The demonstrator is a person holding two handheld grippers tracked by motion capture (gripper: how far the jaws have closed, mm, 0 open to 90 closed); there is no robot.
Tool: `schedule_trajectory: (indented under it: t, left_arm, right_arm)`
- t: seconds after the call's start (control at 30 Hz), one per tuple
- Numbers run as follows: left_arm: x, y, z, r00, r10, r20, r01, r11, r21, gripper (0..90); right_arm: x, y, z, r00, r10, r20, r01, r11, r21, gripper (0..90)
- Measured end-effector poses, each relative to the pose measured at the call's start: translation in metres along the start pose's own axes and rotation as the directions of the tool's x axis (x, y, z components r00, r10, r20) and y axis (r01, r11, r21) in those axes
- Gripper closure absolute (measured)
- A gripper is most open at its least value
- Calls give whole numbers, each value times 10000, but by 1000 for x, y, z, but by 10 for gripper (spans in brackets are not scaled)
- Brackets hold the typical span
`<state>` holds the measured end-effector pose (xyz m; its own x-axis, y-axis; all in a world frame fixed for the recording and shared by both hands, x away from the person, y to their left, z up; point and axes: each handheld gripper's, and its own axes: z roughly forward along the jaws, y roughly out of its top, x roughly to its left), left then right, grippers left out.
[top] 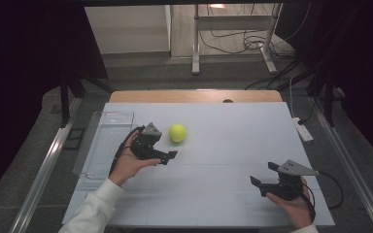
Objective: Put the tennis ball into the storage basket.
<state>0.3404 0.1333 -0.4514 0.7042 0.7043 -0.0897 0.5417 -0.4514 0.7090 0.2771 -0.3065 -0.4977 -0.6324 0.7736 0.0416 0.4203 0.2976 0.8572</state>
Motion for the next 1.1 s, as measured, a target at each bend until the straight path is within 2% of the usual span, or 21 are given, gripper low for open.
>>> schedule_trajectory:
  t: [0.6, 1.1]
  left_arm:
    - [6, 15, 11, 10000, -69, 7, 69, 9999, 133, 109]
    - [8, 24, 13, 10000, -21, -56, 22, 9998, 178, 109]
  right_arm:
    - [-1, -1, 0, 10000, -1, -9, 1, 10000, 32, 111]
    - [-1, -1, 1, 10000, -11, -34, 11, 10000, 60, 111]
